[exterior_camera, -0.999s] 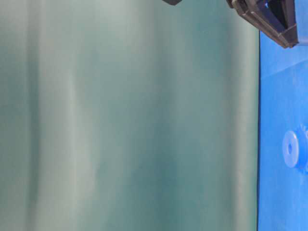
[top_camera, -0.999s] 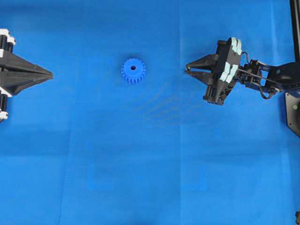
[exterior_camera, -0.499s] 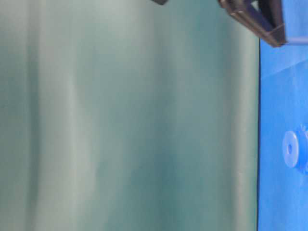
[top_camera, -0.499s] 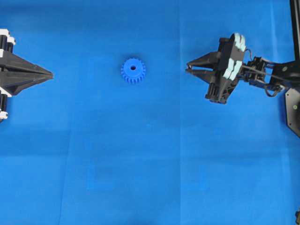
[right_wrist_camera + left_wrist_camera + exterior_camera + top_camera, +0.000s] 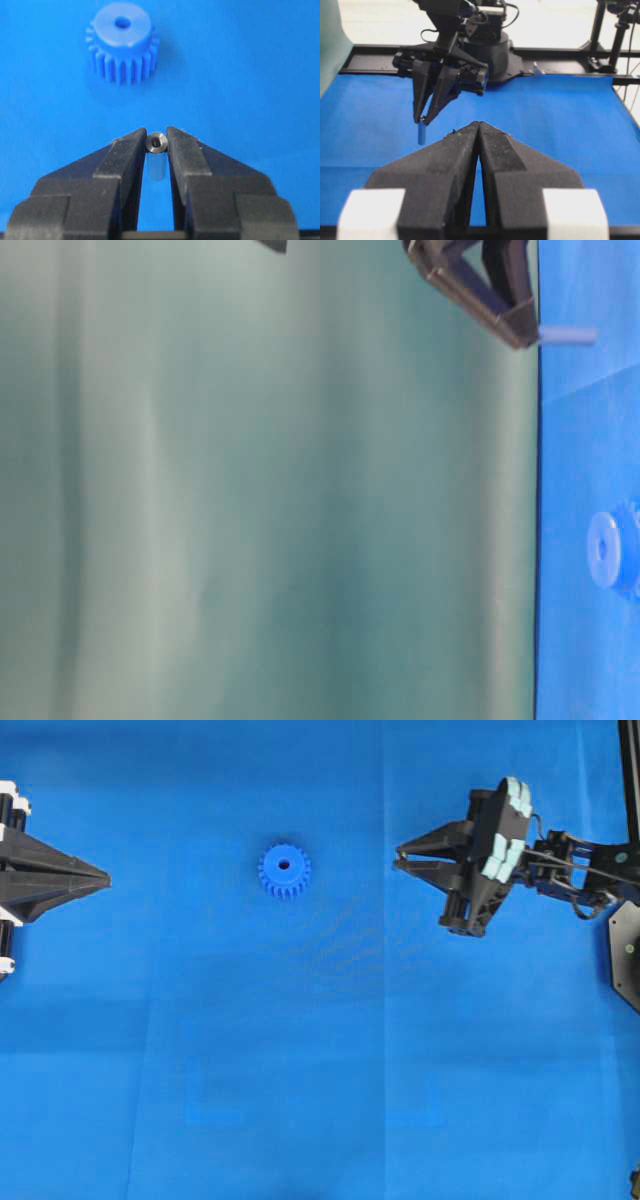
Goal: Insert the shaft placed at a random location into the center hole of the small gear at another random location.
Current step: 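Carry the held shaft left over the blue gear's center hole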
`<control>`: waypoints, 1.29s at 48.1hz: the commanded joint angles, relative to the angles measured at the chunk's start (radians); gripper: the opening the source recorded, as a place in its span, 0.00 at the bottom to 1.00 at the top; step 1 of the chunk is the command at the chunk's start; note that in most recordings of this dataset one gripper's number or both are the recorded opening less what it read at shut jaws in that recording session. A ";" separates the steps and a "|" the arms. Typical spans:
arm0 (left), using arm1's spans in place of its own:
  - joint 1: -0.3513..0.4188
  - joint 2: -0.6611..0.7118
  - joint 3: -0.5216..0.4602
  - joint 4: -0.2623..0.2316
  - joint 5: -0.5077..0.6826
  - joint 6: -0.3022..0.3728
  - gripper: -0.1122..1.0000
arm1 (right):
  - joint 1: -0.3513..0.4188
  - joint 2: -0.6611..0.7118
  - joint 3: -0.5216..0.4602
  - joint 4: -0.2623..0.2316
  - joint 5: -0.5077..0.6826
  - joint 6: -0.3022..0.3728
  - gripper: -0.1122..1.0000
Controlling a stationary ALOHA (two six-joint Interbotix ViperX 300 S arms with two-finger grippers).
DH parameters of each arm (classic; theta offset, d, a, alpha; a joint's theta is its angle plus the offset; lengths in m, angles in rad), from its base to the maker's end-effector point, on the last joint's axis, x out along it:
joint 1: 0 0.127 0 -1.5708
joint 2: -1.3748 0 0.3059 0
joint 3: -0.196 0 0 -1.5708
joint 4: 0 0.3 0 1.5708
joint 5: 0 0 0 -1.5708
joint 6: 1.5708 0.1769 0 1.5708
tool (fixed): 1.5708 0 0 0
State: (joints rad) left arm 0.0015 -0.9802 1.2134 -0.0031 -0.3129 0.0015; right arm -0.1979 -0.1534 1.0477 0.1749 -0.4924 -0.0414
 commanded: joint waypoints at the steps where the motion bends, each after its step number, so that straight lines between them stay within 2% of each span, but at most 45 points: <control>1: 0.000 0.003 -0.012 0.002 -0.008 0.000 0.10 | 0.012 0.015 -0.054 -0.002 -0.002 -0.002 0.14; 24: 0.000 0.005 -0.012 0.002 -0.005 0.000 0.10 | 0.038 0.201 -0.337 -0.035 0.121 -0.009 0.15; 38: 0.000 0.005 -0.012 0.002 -0.008 0.000 0.10 | 0.040 0.265 -0.457 -0.060 0.152 -0.009 0.14; 49: 0.000 0.005 -0.012 0.002 -0.008 0.000 0.10 | 0.040 0.293 -0.511 -0.081 0.186 -0.009 0.14; 62: 0.000 0.005 -0.012 0.002 -0.008 0.000 0.10 | 0.028 0.319 -0.512 -0.095 0.186 -0.011 0.14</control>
State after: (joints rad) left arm 0.0015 -0.9802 1.2134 -0.0015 -0.3129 0.0015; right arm -0.1611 0.1703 0.5584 0.0828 -0.3022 -0.0522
